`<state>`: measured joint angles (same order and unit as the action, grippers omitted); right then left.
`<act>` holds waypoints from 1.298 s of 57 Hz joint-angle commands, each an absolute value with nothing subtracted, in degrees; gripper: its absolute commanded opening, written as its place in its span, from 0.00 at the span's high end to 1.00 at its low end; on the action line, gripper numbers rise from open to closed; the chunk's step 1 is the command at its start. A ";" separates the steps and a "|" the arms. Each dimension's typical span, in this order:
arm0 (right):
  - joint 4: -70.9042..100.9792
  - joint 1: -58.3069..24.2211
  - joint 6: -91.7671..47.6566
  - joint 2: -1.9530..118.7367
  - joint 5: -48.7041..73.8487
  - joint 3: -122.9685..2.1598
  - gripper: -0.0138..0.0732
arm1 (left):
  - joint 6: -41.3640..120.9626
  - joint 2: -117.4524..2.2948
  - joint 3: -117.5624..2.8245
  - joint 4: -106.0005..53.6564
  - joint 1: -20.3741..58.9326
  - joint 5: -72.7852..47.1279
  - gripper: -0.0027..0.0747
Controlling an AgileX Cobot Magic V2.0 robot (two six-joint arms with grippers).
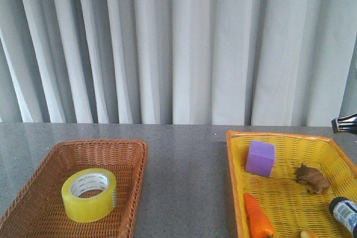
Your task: Transfer tape with both arms
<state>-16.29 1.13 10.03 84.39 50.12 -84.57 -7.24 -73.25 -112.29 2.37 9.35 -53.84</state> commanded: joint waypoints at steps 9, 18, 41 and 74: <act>-17.47 1.53 9.88 82.38 47.25 -86.13 0.85 | -7.40 -72.63 -113.56 1.57 9.32 -50.37 0.97; -17.47 1.53 9.88 82.38 47.25 -86.13 0.85 | -7.25 -71.08 -112.90 2.29 9.32 -50.07 0.97; -17.47 1.53 9.88 82.38 47.25 -86.13 0.85 | -6.21 -41.79 -67.96 4.47 9.32 -23.01 0.97; -17.47 1.53 9.88 82.38 47.25 -86.13 0.85 | -6.30 -6.67 -2.29 4.08 9.32 10.43 0.97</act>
